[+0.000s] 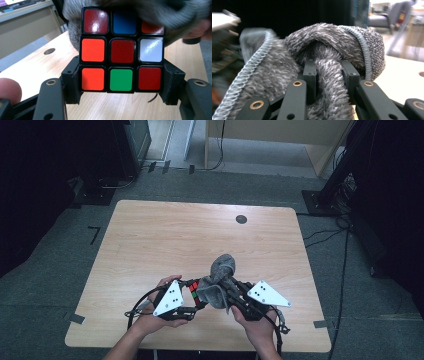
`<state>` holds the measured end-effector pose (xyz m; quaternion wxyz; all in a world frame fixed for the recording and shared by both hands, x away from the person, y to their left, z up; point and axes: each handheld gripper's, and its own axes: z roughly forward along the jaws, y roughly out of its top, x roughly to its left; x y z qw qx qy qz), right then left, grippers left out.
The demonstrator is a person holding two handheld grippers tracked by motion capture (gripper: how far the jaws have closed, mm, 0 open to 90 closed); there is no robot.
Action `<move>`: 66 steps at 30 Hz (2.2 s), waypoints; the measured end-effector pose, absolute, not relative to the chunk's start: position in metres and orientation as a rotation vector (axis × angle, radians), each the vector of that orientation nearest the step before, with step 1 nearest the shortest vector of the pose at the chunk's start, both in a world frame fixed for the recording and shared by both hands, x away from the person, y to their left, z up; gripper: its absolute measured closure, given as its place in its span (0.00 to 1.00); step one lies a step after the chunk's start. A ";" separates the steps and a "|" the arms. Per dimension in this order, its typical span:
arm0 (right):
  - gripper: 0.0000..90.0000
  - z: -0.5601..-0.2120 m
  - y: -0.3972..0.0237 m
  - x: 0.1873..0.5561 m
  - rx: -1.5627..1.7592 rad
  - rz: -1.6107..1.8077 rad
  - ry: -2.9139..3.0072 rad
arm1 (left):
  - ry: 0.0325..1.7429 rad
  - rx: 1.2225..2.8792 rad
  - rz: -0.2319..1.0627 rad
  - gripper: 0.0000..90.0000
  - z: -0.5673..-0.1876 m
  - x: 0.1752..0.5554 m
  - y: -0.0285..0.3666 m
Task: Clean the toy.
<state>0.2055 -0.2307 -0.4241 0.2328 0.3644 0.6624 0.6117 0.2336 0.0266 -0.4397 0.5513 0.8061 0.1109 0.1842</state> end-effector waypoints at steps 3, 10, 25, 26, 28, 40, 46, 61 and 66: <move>0.80 -0.431 -0.236 0.212 1.052 1.580 1.834 | 0.275 1.886 0.413 0.39 -0.439 0.236 0.030; 0.79 -0.416 -0.231 0.201 0.965 1.715 1.801 | 0.266 1.940 0.438 0.39 -0.445 0.236 0.023; 0.79 -0.421 -0.234 0.204 0.992 1.743 1.797 | 0.277 1.926 0.420 0.38 -0.444 0.238 0.026; 0.79 -0.418 -0.232 0.202 0.973 1.760 1.800 | 0.273 1.921 0.412 0.38 -0.444 0.237 0.026; 0.79 -0.419 -0.228 0.201 0.961 1.740 1.821 | 0.266 1.899 0.400 0.39 -0.441 0.235 0.025; 0.79 -0.427 -0.239 0.207 1.051 1.714 1.776 | 0.283 1.905 0.424 0.38 -0.442 0.238 0.029; 0.78 -0.426 -0.229 0.203 0.960 1.719 1.802 | 0.268 1.883 0.398 0.38 -0.439 0.235 0.027; 0.78 -0.427 -0.231 0.203 0.979 1.689 1.779 | 0.262 1.892 0.391 0.38 -0.441 0.235 0.025; 0.77 -0.439 -0.234 0.212 1.025 1.628 1.820 | 0.281 1.870 0.391 0.38 -0.438 0.238 0.031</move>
